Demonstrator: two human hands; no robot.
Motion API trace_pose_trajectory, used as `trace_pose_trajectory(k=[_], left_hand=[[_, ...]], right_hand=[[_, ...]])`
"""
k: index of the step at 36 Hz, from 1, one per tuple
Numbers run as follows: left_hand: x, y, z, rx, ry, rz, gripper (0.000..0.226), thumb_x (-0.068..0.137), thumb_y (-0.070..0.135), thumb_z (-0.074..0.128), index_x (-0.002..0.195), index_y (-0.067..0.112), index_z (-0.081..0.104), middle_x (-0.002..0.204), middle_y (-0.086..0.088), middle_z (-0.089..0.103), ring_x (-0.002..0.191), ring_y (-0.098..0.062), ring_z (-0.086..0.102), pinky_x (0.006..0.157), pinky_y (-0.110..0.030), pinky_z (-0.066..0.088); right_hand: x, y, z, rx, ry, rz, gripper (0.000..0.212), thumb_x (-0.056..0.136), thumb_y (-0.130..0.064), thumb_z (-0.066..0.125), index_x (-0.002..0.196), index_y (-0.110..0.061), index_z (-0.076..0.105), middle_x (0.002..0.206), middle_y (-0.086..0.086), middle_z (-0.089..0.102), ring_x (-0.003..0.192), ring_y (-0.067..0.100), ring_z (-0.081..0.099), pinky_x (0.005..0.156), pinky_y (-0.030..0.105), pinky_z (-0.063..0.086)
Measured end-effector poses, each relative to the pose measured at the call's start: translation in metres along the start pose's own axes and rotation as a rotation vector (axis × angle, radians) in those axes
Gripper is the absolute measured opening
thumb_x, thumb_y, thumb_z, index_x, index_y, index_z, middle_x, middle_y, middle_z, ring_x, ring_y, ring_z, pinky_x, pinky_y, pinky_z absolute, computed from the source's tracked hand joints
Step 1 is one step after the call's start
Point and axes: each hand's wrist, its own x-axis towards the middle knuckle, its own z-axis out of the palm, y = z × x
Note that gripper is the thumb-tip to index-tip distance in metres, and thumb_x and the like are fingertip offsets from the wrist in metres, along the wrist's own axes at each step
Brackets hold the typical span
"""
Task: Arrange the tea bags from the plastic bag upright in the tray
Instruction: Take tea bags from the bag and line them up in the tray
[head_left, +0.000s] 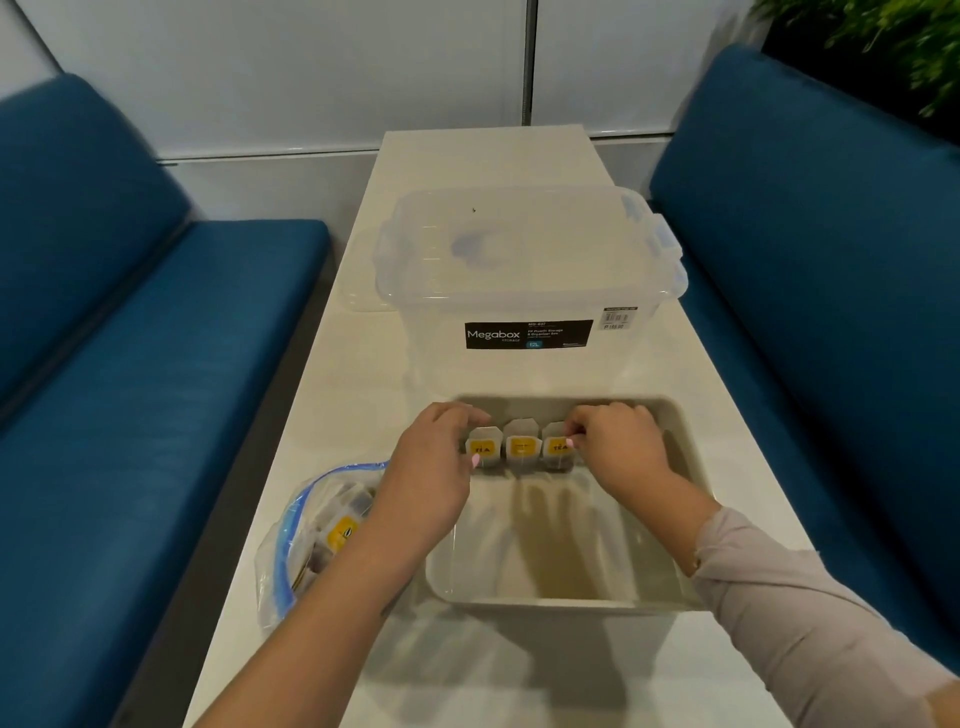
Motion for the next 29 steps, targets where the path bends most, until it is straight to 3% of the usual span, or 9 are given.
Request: trace_pose_trajectory(k=[17,29], left_hand=[[0.001,0.002,-0.005,0.021,-0.012,0.017,0.038,0.084,0.002,0.064,0.117,0.020,0.061,0.121,0.005,0.055,0.111,-0.009,0.049,0.081,-0.003,0.024],[-0.003,0.006,-0.012,0.019,-0.006,0.018,0.037,0.085,0.003,0.063,0.117,0.021,0.061,0.122,0.006,0.055,0.113,-0.007,0.049,0.081,-0.001,0.021]], right_hand=[[-0.002,0.001,0.002,-0.003,0.005,-0.015,0.018,0.091,-0.032,0.054,0.106,-0.031,0.064,0.107,-0.003,0.068,0.103,0.020,0.058,0.084,0.033,0.037],[-0.007,0.003,0.002,0.028,0.019,-0.008,0.021,0.085,-0.029,0.064,0.106,-0.030,0.061,0.105,-0.006,0.068,0.102,0.019,0.058,0.081,0.033,0.036]])
